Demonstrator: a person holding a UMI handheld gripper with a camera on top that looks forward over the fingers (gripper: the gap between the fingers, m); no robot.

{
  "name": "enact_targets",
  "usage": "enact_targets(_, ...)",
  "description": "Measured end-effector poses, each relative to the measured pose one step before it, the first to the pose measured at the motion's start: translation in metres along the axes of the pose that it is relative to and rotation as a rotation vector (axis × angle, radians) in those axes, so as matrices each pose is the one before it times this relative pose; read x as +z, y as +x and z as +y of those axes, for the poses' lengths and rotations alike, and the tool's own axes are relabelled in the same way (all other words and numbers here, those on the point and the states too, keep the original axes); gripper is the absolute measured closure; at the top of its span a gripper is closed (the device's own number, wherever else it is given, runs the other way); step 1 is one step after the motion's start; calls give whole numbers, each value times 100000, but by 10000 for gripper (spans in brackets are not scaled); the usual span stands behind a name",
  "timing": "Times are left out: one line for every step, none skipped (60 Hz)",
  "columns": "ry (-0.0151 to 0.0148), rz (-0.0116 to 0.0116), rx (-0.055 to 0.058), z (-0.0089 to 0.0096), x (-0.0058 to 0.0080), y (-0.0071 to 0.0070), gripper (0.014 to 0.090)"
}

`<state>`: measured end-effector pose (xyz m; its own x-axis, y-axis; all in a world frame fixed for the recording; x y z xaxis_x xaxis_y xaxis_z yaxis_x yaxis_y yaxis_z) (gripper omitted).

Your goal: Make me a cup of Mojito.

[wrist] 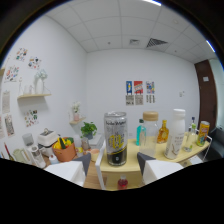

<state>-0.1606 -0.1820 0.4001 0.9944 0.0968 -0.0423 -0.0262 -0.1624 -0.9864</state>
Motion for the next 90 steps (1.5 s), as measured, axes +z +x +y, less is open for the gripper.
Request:
enact_targets(-89,250,76,-145,450,-56,183)
enact_targets(-140,65,18,-137,464,-65,184)
enact_targets(-225,63,-5,-161,518,115,185)
enact_targets(-115,388,-42,-141,461,24,185)
enact_targets(172,554,-106,-178,457,41,182)
enact_targets(228,466,-203,-219,484,-9,185)
enact_targets(162,325,-164,-148,451,3,187)
enact_targets(-39,261,-257,-62,440,-2,188)
enact_targets(-193,341,-325,-35,393,19,189)
enact_targets(-117,423,-370,-42,403,24,189)
enact_targets(-47,266,-351,-55,392,14,188)
enact_targets(-3,111,-244,-71,387,-40,190)
enact_targets(-22,155,-91,-45,370,-9,191)
enact_targets(-65,236,23,-36,358,8,196)
enact_targets(-113,86,51,-26,333,-27,200)
enact_targets(-147,-42,239,-58,219,27,210)
enact_targets(-104,-199,229,-37,360,-61,220)
enact_targets(-43,-157,140,-2,303,-4,238)
enact_targets(127,141,121,-60,240,35,262)
enact_targets(101,450,121,-4,220,97,285)
enact_targets(17,367,101,19,243,96,308)
enact_targets(-141,9,6,40,199,22,330)
enact_targets(-151,14,103,30,165,24,355)
enact_targets(-119,179,71,13,151,66,388)
enact_targets(176,710,80,-41,110,189,410)
enact_targets(403,870,60,-75,97,228,441)
enact_targets(443,909,27,-94,11,105,473)
enact_targets(590,793,-168,-87,48,144,504)
enact_targets(572,377,-192,-82,13,49,508)
enact_targets(262,-276,17,-17,18,-60,508)
enact_targets(74,-140,102,7,-30,-42,510)
enact_targets(145,-64,145,1,-35,8,511)
enact_targets(128,-39,-56,-17,-48,-20,512)
enact_targets(77,-72,-333,-15,-29,2,514)
enact_targets(-16,-141,-379,1,-10,-36,516)
enact_targets(-2,-229,-149,-11,-4,-29,518)
enact_targets(-174,-311,110,31,8,-32,520)
enact_targets(-71,-301,110,-32,-35,-49,522)
enact_targets(-296,-376,180,43,22,-3,522)
enact_targets(-185,-288,102,14,-2,10,525)
enact_targets(-122,-184,-12,6,-33,-1,529)
enact_targets(-35,-93,-7,-16,-22,21,529)
enact_targets(-136,-116,46,28,-19,23,532)
enact_targets(-53,-188,9,6,-44,-6,535)
enact_targets(-110,-273,165,15,-90,-25,539)
enact_targets(-61,-381,310,-4,-96,-23,539)
enact_targets(-142,-425,301,-4,-144,-45,540)
enact_targets(-238,-482,-6,29,-256,-13,542)
enact_targets(16,-343,2,-123,-309,-191,542)
enact_targets(123,-713,317,-14,-104,67,541)
enact_targets(596,-531,178,-207,-338,-213,541)
enact_targets(509,-643,15,-131,-240,-56,543)
enact_targets(544,-482,18,-189,-293,-48,543)
enact_targets(671,-300,29,-221,-329,10,544)
enact_targets(670,-338,-117,-218,-371,3,544)
enact_targets(688,-452,-255,-244,-383,2,542)
enact_targets(425,-576,-271,-258,-239,117,544)
enact_targets(803,-551,-225,-215,-444,-6,543)
enact_targets(739,-552,-42,-183,-530,41,542)
enact_targets(634,-453,237,-169,-425,60,542)
enact_targets(418,-211,306,-187,-439,16,543)
enact_targets(355,-285,203,-57,-480,104,543)
enact_targets(193,-266,81,15,-462,139,542)
enact_targets(306,-227,328,33,-476,148,542)
enact_targets(541,-188,750,43,-492,152,540)
enact_targets(575,-102,920,88,-517,163,543)
enact_targets(401,-74,562,162,-485,174,544)
enact_targets(170,-13,-51,251,-470,188,542)
enact_targets(-8,72,-405,316,-480,220,542)
enact_targets(73,276,-302,287,-481,184,543)
enact_targets(92,444,-28,404,-398,282,542)
enact_targets(9,235,25,454,-389,145,543)
enact_targets(-83,24,-51,498,-374,175,543)
enact_targets(-354,-220,-184,613,-339,197,543)
enact_targets(-594,-88,-78,710,-336,225,543)
enact_targets(-717,203,298,709,-300,286,543)
enact_targets(-749,441,543,776,-270,313,544)
enact_targets(-513,374,413,1012,-440,515,544)
enact_targets(-1161,330,293,743,-76,35,544)
enact_targets(-998,64,-101,896,-110,290,543)
enact_targets(-1106,102,-16,888,-107,297,543)
enact_targets(-1053,325,242,874,-90,324,543)
enact_targets(-931,513,324,906,-89,369,543)
enact_targets(-948,478,149,917,-56,341,544)
enact_targets(-988,390,-9,935,5,328,544)
enact_targets(-859,330,56,873,6,294,544)
enact_targets(-451,253,322,1049,-136,488,544)
enact_targets(-799,354,600,725,55,153,543)
enact_targets(-814,219,469,852,36,295,543)
enact_targets(-1000,190,392,1119,94,269,544)
